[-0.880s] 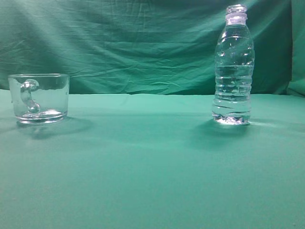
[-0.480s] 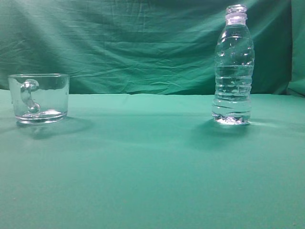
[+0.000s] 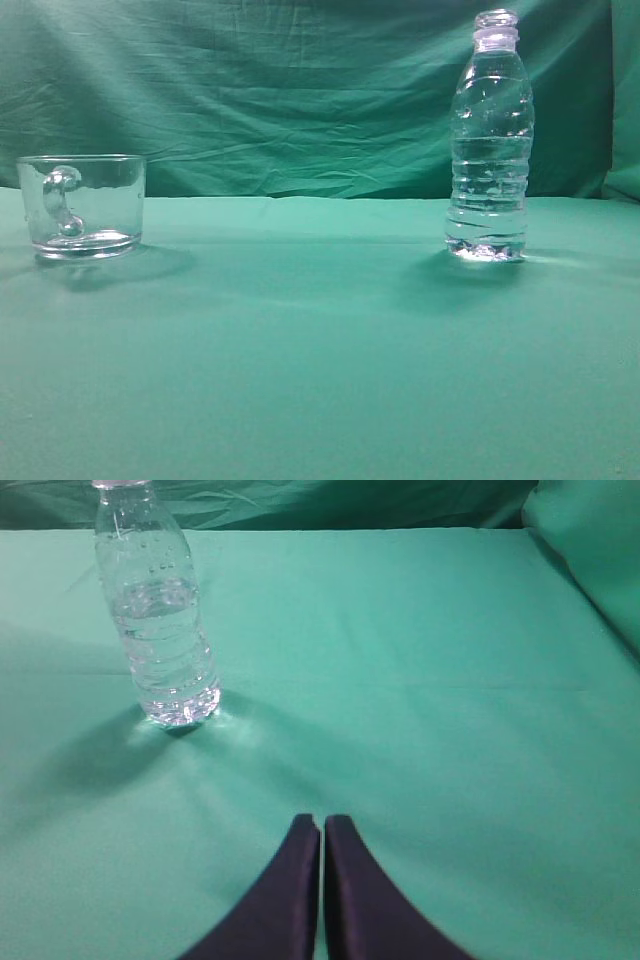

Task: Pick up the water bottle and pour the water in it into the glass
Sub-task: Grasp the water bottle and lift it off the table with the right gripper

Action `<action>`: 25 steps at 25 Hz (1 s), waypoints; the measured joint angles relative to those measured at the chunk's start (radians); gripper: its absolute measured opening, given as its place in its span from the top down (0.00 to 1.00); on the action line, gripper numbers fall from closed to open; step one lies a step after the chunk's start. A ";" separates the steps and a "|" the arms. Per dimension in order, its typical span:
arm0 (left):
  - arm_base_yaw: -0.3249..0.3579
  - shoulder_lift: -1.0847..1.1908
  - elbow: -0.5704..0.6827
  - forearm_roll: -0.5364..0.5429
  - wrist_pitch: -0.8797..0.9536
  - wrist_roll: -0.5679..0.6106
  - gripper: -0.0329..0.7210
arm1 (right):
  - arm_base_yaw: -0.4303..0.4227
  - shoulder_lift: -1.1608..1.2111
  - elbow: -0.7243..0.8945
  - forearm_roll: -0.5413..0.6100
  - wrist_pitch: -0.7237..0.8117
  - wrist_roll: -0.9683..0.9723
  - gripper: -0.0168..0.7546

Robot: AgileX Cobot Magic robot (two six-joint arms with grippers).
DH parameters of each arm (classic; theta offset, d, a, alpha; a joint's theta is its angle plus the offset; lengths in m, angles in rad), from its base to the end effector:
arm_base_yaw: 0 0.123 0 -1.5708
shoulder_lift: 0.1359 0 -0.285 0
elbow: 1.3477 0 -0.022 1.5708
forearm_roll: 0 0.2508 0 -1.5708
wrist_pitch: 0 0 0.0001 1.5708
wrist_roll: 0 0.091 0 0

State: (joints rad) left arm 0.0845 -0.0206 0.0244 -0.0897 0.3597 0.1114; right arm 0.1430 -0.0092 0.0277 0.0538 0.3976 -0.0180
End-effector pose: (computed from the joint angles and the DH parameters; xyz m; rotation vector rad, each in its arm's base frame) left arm 0.0526 0.0016 0.1738 -0.0307 1.8457 0.0491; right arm 0.0513 0.0093 0.1687 -0.1200 1.8977 0.1384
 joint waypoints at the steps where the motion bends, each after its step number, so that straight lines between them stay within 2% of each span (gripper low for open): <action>1: 0.000 0.000 0.000 0.000 0.000 0.000 0.96 | 0.000 0.000 0.000 0.000 0.000 0.000 0.98; 5: 0.000 0.000 0.000 0.000 0.000 0.000 0.96 | 0.000 0.000 0.002 0.007 -0.032 -0.012 0.98; 13: 0.000 0.000 0.000 0.000 0.000 0.000 0.96 | 0.000 0.000 0.002 0.098 -0.431 0.168 0.98; 18: 0.000 0.000 0.000 0.000 0.000 0.000 0.96 | 0.000 0.054 -0.073 0.100 -0.378 0.175 0.98; 25: 0.000 0.000 0.000 0.000 0.000 0.000 0.96 | 0.000 0.384 -0.239 0.100 -0.342 0.143 0.98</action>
State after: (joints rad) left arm 0.0845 -0.0206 0.0244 -0.0897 0.3597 0.1114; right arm 0.1430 0.3747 -0.2114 0.1540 0.0557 0.1250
